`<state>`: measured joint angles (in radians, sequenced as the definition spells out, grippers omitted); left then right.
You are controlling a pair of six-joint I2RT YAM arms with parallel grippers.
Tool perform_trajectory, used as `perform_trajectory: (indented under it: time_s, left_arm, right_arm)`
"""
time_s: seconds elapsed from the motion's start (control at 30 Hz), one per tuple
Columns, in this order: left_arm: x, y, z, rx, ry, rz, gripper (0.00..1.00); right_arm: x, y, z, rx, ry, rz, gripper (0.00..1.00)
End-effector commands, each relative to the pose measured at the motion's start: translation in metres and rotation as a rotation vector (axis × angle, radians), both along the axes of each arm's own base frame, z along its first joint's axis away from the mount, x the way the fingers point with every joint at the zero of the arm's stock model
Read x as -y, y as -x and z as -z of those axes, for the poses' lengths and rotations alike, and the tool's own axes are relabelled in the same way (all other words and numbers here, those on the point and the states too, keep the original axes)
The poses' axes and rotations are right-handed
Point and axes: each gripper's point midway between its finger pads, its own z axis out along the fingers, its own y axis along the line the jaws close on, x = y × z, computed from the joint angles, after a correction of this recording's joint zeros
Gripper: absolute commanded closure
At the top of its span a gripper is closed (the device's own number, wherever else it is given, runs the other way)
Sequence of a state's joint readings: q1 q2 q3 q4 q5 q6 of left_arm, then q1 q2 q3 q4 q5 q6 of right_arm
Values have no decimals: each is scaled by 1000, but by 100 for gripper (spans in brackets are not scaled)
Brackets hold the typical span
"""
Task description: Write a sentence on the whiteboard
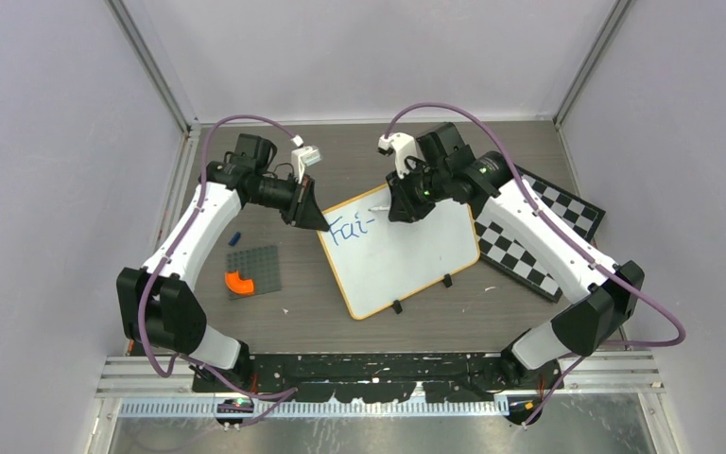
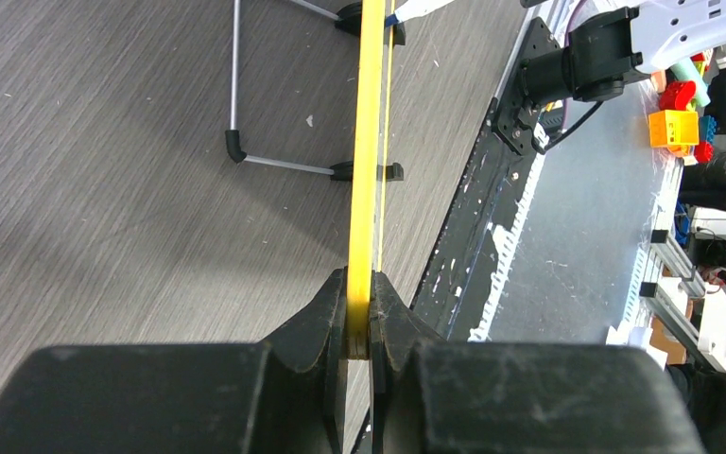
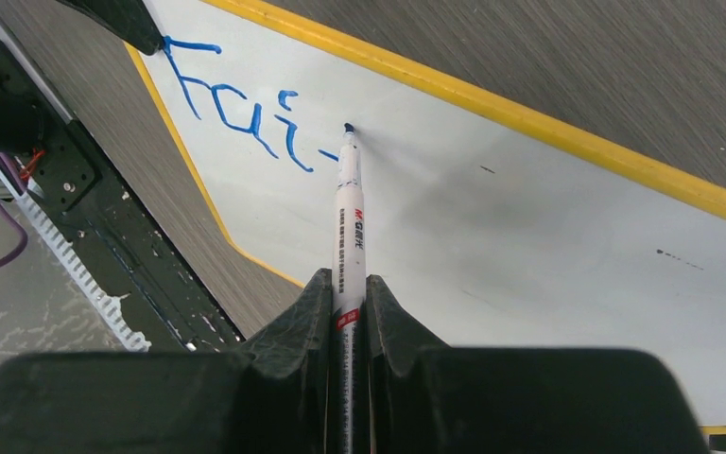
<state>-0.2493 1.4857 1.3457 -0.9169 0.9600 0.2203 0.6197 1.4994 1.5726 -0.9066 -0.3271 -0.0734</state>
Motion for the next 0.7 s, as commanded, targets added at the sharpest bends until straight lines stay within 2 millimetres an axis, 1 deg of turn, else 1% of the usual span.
perform_trajectory:
  time_s: [0.0,0.1,0.27,0.67]
  left_arm:
    - [6,18,9,-34,-32,58,100]
    - [6,17,9,-36,-31,59,100]
    - [6,17,10,-35,-31,60,100]
    - [6,18,11,-38,-32,60,100]
  right_arm:
    - [-11,-15,-29,85,-65,-1,100]
    - [-11,-17,-26,83,-57,2,100]
    - [-7,-17,-12,65,-26,14,100]
    - [3,1,19,-5,9,16,100]
